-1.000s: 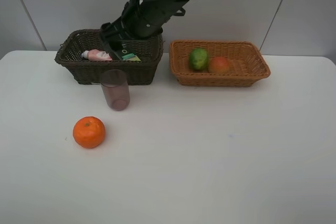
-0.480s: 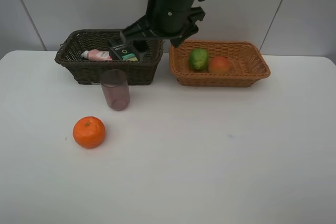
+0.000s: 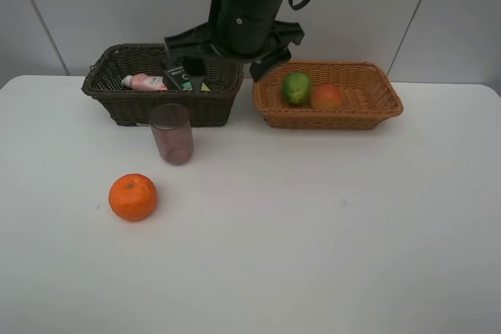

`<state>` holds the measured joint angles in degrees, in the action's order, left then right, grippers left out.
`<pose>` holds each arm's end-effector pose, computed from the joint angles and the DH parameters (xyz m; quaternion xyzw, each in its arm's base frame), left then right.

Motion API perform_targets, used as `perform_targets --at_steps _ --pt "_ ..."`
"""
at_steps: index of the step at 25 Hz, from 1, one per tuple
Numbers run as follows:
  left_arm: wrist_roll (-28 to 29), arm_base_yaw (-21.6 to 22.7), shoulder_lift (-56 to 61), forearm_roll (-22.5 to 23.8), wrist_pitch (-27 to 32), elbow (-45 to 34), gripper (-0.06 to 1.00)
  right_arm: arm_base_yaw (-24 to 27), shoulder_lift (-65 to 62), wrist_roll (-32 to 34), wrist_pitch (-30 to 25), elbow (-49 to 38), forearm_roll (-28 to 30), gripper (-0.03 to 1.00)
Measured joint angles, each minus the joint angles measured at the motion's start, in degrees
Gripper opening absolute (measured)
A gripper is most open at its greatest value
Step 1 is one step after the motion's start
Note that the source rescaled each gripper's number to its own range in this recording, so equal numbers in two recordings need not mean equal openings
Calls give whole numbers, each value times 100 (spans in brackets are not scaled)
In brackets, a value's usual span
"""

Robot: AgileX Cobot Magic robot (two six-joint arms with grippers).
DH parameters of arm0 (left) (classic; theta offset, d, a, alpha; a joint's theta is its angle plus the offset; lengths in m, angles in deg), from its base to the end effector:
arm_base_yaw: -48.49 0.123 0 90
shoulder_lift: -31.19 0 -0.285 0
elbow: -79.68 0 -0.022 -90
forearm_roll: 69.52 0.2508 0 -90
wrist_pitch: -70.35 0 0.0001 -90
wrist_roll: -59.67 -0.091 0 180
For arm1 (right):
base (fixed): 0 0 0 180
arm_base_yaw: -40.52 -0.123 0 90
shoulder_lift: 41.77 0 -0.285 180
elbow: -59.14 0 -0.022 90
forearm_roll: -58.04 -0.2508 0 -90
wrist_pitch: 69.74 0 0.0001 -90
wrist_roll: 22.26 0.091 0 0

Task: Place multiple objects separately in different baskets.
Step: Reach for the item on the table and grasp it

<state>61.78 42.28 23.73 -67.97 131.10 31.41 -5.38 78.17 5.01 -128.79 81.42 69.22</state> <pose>-0.0061 0.0028 0.2788 0.0298 0.8497 -0.0247 0.5259 0.3100 0.2981 0.2762 -0.1896 0.9567 0.0459 0.2161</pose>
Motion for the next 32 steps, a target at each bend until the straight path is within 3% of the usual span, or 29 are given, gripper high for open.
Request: perform_targets --at_steps 6,9,16,21,25,32 --pt "0 0 0 0 0 0 100 305 -197 17 -322 -136 -5 73" --pt "0 0 0 0 0 0 100 759 -791 24 -130 -858 -27 73" --pt "0 0 0 0 0 0 100 2736 -3016 72 219 -3164 -28 73" --pt "0 0 0 0 0 0 100 3967 -4875 -609 89 -4187 -48 73" --pt "0 0 0 0 0 0 100 4092 -6265 -1203 -212 -4615 -152 73" --pt "0 0 0 0 0 0 100 4092 -8247 -2250 -491 -4943 -983 73"
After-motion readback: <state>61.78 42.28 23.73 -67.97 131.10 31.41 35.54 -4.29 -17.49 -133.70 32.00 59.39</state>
